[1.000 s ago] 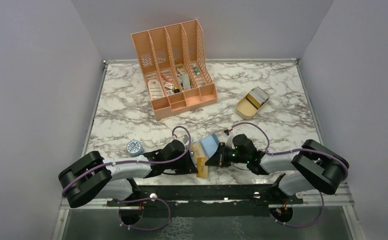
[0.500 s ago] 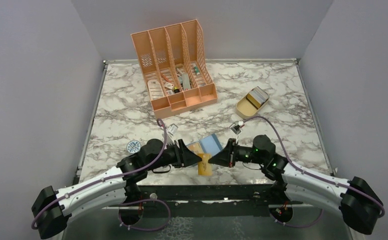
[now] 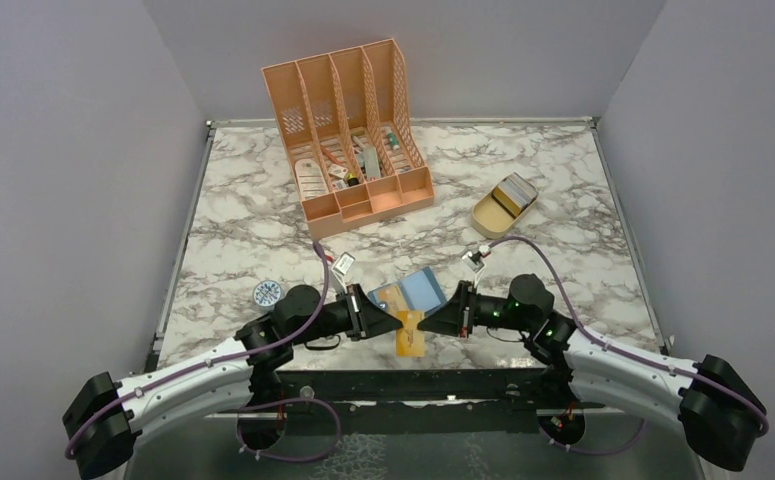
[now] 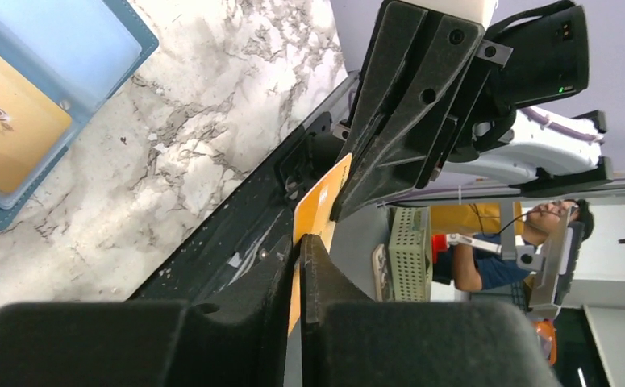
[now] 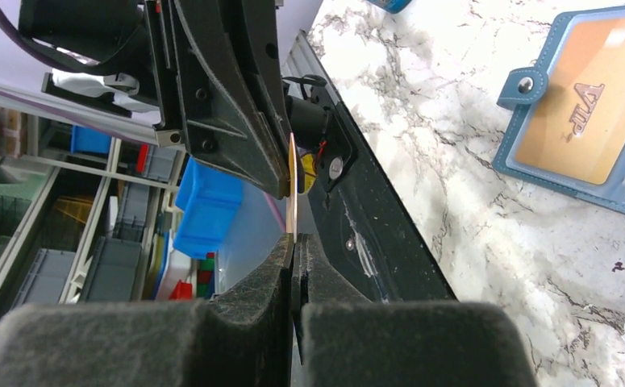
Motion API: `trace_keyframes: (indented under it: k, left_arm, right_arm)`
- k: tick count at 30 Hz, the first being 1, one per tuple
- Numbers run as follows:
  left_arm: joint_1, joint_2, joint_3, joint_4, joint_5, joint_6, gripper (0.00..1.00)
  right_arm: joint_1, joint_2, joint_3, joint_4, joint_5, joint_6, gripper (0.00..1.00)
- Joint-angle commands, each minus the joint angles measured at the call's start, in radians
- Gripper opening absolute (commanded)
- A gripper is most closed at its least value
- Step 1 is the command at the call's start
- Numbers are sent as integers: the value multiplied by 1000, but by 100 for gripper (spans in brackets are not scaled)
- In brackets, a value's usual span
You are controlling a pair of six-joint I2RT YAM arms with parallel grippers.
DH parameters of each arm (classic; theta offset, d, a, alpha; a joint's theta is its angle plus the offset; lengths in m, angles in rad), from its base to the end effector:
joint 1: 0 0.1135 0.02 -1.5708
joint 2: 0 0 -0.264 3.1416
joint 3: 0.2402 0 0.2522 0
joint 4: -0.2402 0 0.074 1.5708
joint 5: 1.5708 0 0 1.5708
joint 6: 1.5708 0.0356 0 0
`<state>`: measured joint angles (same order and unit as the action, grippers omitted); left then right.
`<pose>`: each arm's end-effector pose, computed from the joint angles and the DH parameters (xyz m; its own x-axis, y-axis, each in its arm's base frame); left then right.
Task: Put the credit cards into the card holder
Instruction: Pick up the credit card from the center of the board, then insert the credit card into the card holder.
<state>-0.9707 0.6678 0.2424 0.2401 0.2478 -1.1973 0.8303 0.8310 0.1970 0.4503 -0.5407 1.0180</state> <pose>0.0872 -0.1430 0.2106 -0.9096 -0.2690 -0.3166 0.2447 0.2687 -0.9316 0.1064 0.1435 0.1926 -0.8939 0.1036 -0.4362 -0.4067 0.2223 0.8861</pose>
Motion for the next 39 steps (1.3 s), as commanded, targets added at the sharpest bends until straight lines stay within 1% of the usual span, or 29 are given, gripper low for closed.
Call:
trace_keyframes:
  k: [1, 3, 4, 5, 7, 9, 11, 13, 16, 18, 22, 25, 28, 30, 33, 39]
  left_arm:
    - [-3, 18, 11, 79, 44, 2, 2]
    - [-3, 18, 5, 82, 34, 3, 0]
    - [-3, 15, -1, 82, 28, 2, 0]
    - [-3, 11, -7, 81, 18, 0, 0]
    - [-2, -1, -22, 65, -20, 0, 0]
    - [-2, -16, -19, -3, -87, 24, 0]
    - [-2, -17, 4, -91, -160, 71, 0]
    - [-2, 5, 26, -146, -226, 104, 0]
    - [9, 78, 60, -189, -295, 121, 0]
    - [34, 154, 96, -199, -298, 151, 0]
    - [134, 285, 151, -156, -199, 172, 0]
    - [214, 371, 166, -91, -110, 173, 0]
    - [243, 433, 173, -37, -48, 175, 0]
    - [249, 455, 170, -5, -34, 170, 0]
    - [253, 470, 170, 1, -35, 167, 0]
    - [264, 486, 170, 3, -28, 168, 0]
  right_arm:
    - [4, 25, -8, 75, -25, 24, 1]
    - [4, 20, -7, 55, -17, 14, 1]
    - [4, 14, -1, 27, -5, 0, 6]
    - [4, 4, 10, -13, 9, -18, 13]
    - [5, -22, 59, -149, 73, -78, 32]
    - [4, -47, 113, -305, 175, -134, 47]
    - [4, -59, 160, -432, 289, -189, 54]
    - [4, -45, 197, -512, 384, -229, 58]
    - [4, 40, 266, -589, 495, -294, 59]
    - [4, 130, 322, -621, 549, -340, 59]
    - [3, 316, 436, -658, 655, -424, 58]
    - [3, 442, 491, -628, 684, -472, 57]
    - [0, 571, 534, -608, 684, -499, 57]
    - [0, 651, 553, -610, 680, -503, 52]
    - [0, 679, 529, -590, 672, -487, 45]
    - [0, 635, 398, -528, 588, -411, 36]
